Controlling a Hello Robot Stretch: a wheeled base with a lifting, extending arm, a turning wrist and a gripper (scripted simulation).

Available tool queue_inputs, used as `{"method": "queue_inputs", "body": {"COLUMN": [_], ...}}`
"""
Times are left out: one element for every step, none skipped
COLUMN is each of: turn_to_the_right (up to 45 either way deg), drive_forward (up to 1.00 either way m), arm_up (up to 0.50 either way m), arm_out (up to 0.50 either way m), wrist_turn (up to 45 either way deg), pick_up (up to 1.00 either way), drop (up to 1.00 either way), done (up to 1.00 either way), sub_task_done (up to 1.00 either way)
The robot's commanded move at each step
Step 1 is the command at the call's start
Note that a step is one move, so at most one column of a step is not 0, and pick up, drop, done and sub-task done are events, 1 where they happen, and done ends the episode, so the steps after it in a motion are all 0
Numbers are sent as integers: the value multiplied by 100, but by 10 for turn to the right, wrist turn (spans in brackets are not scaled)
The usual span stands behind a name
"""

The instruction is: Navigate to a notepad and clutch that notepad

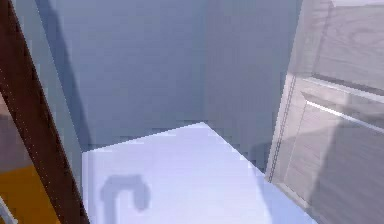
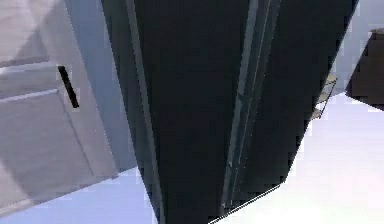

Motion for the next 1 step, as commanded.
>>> {"method": "queue_inputs", "body": {"turn_to_the_right": [0], "drive_forward": [20], "arm_up": [0], "arm_out": [0], "wrist_turn": [0], "pick_up": [0], "drop": [0], "done": [0], "sub_task_done": [0]}}
